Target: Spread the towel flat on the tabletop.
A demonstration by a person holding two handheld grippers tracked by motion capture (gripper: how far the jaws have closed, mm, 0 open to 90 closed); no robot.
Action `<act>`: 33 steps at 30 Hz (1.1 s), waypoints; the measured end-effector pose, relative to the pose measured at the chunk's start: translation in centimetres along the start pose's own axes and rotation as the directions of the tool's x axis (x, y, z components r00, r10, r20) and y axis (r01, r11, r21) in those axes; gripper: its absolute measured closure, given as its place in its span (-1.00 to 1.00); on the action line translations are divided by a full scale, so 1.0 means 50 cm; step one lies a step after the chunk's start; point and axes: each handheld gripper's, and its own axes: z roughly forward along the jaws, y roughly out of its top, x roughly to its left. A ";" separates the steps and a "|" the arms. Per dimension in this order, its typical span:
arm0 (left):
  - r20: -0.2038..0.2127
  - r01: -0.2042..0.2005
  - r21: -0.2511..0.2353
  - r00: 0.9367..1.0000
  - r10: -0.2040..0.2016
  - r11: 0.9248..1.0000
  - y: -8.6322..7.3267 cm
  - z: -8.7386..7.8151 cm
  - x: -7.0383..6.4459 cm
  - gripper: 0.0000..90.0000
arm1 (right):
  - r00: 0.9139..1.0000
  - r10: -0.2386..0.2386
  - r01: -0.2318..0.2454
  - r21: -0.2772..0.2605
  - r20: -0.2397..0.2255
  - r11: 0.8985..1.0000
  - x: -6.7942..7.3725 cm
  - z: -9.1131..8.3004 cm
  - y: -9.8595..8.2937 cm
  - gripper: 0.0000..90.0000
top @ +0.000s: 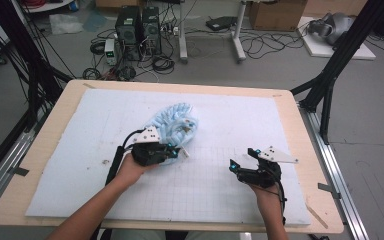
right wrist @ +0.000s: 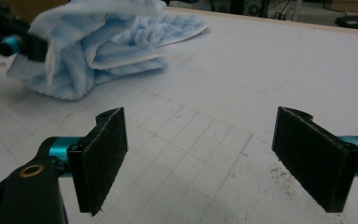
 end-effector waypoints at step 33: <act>-0.270 0.152 -0.194 0.941 -0.202 0.969 -0.066 -0.152 0.103 -0.05 | 0.980 -0.112 0.162 0.333 -0.164 0.929 0.114 0.177 0.023 0.60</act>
